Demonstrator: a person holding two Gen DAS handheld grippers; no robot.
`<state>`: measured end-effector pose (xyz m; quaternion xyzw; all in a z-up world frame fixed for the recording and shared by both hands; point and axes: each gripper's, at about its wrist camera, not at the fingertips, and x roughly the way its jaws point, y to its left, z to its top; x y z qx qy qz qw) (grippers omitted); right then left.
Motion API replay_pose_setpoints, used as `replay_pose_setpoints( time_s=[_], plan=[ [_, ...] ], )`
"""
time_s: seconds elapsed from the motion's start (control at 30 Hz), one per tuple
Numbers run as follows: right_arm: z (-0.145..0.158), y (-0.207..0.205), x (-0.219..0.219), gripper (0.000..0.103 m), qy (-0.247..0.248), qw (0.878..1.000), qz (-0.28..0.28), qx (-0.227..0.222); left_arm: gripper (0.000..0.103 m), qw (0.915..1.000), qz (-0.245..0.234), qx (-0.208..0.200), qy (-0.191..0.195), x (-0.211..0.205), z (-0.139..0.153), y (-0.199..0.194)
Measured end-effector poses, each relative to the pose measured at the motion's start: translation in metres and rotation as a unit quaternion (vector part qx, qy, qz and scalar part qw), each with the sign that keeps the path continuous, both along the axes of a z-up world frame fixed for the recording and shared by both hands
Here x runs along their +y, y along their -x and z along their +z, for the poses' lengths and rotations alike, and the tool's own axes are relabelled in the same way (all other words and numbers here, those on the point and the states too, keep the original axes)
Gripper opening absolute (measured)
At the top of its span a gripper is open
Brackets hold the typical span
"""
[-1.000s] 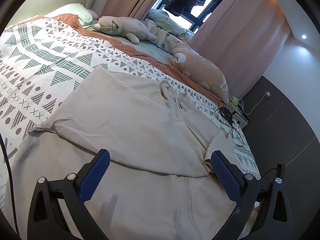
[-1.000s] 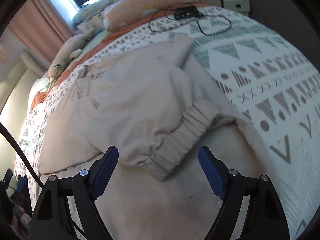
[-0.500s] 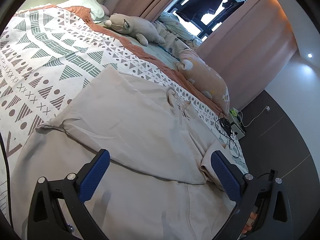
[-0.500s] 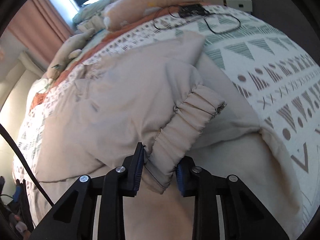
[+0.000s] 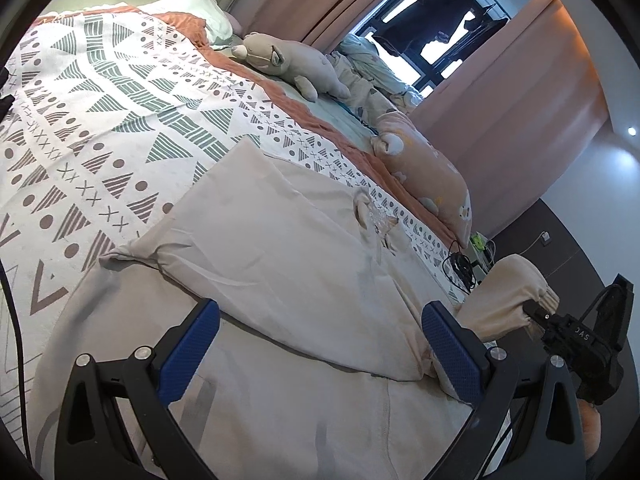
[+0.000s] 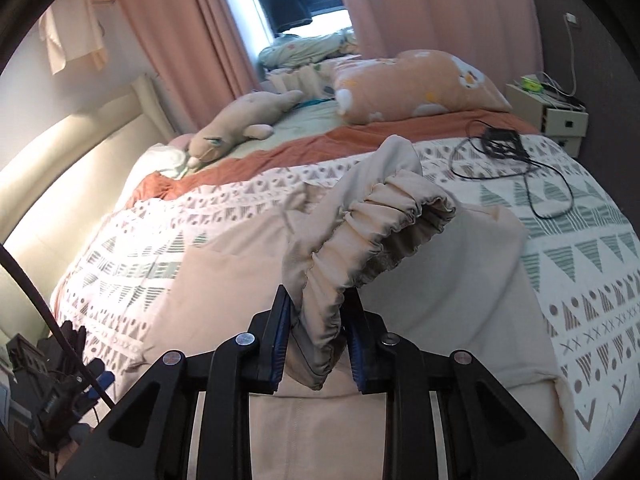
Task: Fold large clothes
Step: 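Grasp the elastic sleeve cuff with the right tool and lay it across the body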
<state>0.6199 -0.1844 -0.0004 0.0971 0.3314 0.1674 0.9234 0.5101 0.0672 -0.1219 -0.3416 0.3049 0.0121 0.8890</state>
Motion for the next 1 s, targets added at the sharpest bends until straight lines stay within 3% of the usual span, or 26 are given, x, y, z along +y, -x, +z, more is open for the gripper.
replay_pose_setpoints(
  time_s=[0.17, 0.3, 0.47, 0.5, 0.53, 0.57, 0.6, 0.87, 1.0],
  plan=[
    [-0.016, -0.014, 0.026, 0.023, 0.000, 0.999, 0.034, 0.015, 0.103, 0.9997, 0.015, -0.001, -0.021, 0.006, 0.005, 0.004],
    [-0.041, -0.033, 0.048, 0.024, -0.015, 0.997, 0.059, 0.051, 0.103, 0.9996, 0.026, 0.008, -0.009, 0.016, -0.001, 0.004],
    [-0.089, -0.055, 0.048, 0.033, -0.119, 0.985, 0.051, 0.115, 0.103, 0.9990, 0.040, 0.017, -0.008, 0.023, -0.006, 0.004],
    [-0.094, -0.056, 0.046, 0.044, -0.126, 0.984, 0.048, 0.117, 0.103, 0.9990, 0.040, 0.018, -0.010, 0.023, -0.006, 0.004],
    [-0.099, -0.056, 0.047, 0.071, -0.128, 0.984, 0.048, 0.116, 0.103, 0.9990, 0.039, 0.020, -0.013, 0.022, -0.007, 0.003],
    [-0.103, -0.054, 0.047, 0.084, -0.129, 0.984, 0.050, 0.113, 0.103, 0.9989, 0.038, 0.021, -0.016, 0.022, -0.007, 0.003],
    [-0.105, -0.052, 0.047, 0.091, -0.129, 0.984, 0.052, 0.111, 0.103, 0.9989, 0.037, 0.023, -0.018, 0.022, -0.007, 0.002],
    [-0.093, -0.026, 0.019, 0.091, -0.096, 0.991, 0.016, 0.087, 0.103, 0.9989, 0.023, 0.022, -0.036, 0.012, -0.005, 0.000],
    [-0.090, 0.011, -0.021, 0.091, -0.103, 0.990, -0.020, 0.094, 0.103, 0.9999, 0.007, 0.009, -0.003, 0.009, -0.005, 0.014]
  ],
)
